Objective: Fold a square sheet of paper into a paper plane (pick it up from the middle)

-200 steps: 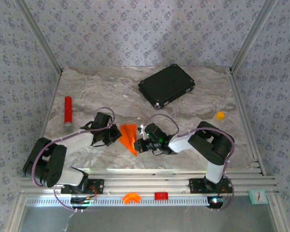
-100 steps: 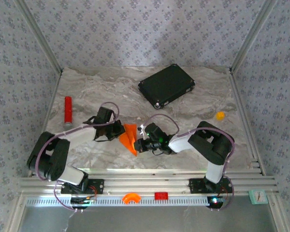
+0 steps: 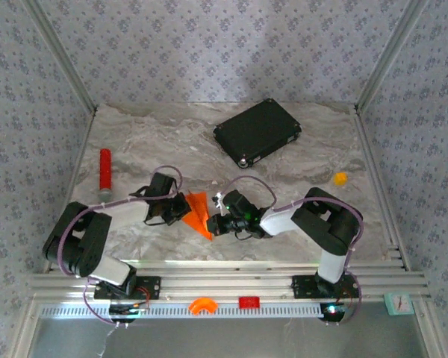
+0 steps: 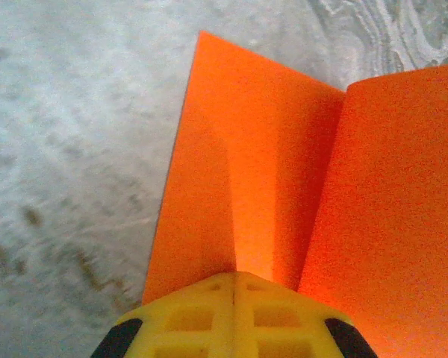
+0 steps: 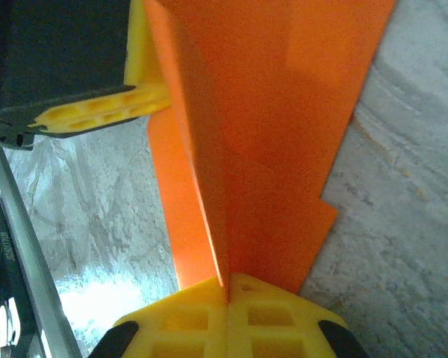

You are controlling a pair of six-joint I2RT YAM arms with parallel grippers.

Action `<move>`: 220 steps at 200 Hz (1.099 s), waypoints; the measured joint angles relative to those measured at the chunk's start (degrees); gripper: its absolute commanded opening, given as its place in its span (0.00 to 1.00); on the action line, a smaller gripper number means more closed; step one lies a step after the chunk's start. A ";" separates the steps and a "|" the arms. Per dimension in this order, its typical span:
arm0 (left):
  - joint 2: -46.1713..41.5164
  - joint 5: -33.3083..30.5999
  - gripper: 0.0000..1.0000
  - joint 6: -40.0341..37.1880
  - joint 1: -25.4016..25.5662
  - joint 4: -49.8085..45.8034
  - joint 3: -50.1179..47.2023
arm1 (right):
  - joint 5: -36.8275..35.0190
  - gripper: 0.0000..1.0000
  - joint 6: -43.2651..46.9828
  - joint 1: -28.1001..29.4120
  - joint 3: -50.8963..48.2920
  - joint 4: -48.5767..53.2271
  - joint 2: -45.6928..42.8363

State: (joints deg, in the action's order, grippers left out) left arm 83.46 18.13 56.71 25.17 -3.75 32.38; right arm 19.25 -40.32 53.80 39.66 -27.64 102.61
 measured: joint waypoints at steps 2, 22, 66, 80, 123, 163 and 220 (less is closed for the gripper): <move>-0.26 -0.22 0.00 0.20 0.02 -0.09 -0.13 | 0.02 0.00 0.00 0.00 0.04 0.09 0.00; -1.81 -2.01 0.00 1.53 0.28 -0.55 -1.05 | -0.20 0.00 0.00 0.26 0.66 0.94 0.00; -3.28 -4.52 0.00 3.45 0.90 -0.55 -2.08 | 0.26 0.00 -0.22 0.63 1.84 2.49 0.17; -3.28 -4.52 0.00 3.63 0.87 -0.50 -2.08 | 0.55 0.00 -0.68 0.63 2.12 2.69 0.66; -4.28 -4.72 0.05 1.55 0.87 -1.42 -1.99 | 1.20 0.00 -1.79 0.52 2.23 2.51 1.20; -5.46 -1.25 0.02 -2.01 0.87 0.42 0.22 | 2.43 0.00 -3.82 -0.20 1.38 0.46 1.44; -4.83 6.58 0.01 -4.42 0.96 6.71 0.55 | 3.32 0.00 -6.27 -0.68 -0.15 -3.52 1.99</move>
State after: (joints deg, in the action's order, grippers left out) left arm 78.63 24.71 52.29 26.13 2.96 32.93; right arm 22.57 -46.59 53.12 39.51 -31.16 104.60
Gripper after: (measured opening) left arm 0.064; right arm 0.051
